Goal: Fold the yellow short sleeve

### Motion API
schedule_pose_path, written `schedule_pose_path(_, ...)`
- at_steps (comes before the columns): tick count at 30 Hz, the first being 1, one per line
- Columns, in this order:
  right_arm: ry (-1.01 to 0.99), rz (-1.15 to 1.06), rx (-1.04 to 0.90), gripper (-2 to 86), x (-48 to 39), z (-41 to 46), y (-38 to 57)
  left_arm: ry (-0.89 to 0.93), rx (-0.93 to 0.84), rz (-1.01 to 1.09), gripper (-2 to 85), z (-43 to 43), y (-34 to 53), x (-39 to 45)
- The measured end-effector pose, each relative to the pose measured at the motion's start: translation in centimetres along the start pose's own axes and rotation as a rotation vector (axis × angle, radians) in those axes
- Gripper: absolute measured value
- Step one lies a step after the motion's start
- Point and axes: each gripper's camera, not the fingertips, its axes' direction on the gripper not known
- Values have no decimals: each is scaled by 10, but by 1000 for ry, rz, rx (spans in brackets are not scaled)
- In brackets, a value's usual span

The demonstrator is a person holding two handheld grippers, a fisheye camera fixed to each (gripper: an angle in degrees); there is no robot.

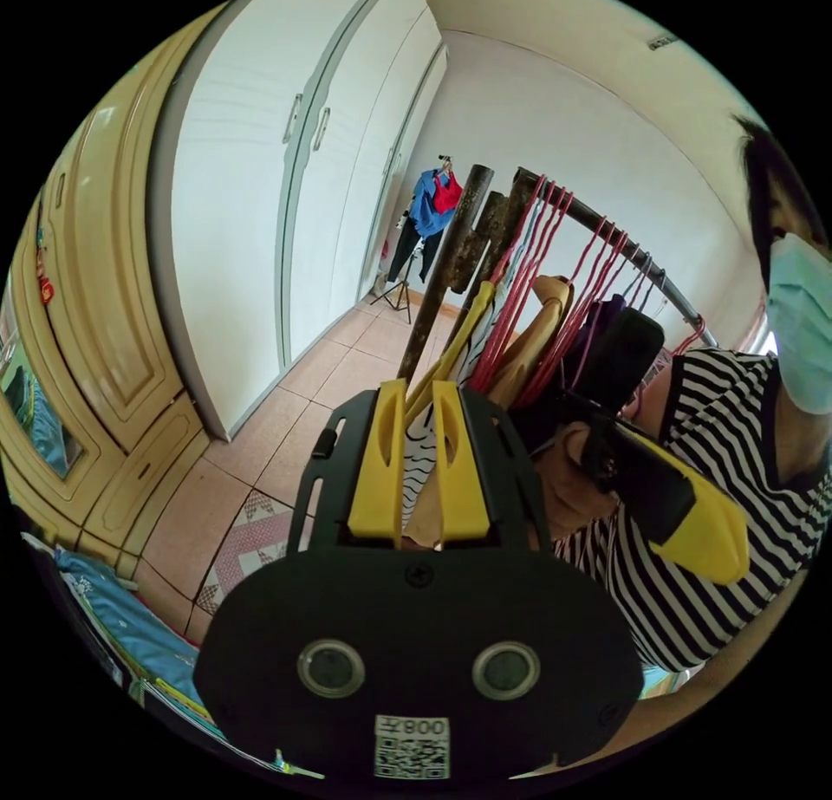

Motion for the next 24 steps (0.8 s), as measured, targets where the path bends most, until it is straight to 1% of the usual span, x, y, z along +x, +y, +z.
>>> schedule_pose_path(3, 43, -1, -9, 16, 0, 1, 5, 26, 3, 15, 61, 2, 12, -12)
schedule_pose_path(7, 55, -15, -14, 14, -2, 3, 9, 69, 13, 17, 62, 3, 27, -28)
schedule_pose_path(12, 50, -8, -19, 9, 0, 8, 16, 142, 66, -10, 69, 1, 45, -54)
schedule_pose_path(19, 52, 0, -24, 5, 1, 17, 25, 125, 81, -36, 67, -3, 47, -80)
schedule_pose_path(22, 50, 3, -17, 2, 2, 21, 28, 154, 85, -40, 64, -5, 47, -89)
schedule_pose_path(24, 48, 11, -17, 1, 3, 25, 30, 170, 55, -13, 59, -3, 42, -89)
